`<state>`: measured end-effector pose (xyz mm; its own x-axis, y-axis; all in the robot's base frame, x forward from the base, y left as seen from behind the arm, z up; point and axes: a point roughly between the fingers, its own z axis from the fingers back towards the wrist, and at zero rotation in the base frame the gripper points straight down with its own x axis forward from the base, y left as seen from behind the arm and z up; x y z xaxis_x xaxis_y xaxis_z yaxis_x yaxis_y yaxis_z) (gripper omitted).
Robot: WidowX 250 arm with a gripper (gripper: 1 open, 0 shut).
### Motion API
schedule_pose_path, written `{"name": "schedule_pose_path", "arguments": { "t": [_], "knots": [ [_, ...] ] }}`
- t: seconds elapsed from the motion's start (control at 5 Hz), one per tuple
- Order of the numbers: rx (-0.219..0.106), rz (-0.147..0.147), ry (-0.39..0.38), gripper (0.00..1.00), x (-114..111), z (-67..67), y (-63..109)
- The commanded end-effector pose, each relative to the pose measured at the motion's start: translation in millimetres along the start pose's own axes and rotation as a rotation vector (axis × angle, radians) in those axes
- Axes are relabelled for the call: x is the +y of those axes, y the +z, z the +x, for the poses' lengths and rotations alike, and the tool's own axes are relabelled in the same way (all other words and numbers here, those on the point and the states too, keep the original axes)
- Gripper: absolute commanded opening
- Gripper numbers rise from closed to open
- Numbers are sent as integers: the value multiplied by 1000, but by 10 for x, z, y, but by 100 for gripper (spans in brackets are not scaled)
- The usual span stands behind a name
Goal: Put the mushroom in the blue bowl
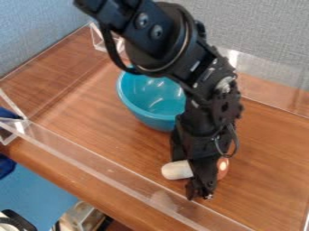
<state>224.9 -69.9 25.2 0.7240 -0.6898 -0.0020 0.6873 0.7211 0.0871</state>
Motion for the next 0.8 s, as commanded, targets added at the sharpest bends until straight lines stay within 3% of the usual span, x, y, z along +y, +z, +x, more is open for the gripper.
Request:
{"name": "schedule_pose_path", "arguments": {
  "t": [0.0, 0.6],
  "knots": [
    [26, -14, -2, 100, -59, -97, -47],
    [33, -26, 0, 100, -86, -123, -77]
  ]
}}
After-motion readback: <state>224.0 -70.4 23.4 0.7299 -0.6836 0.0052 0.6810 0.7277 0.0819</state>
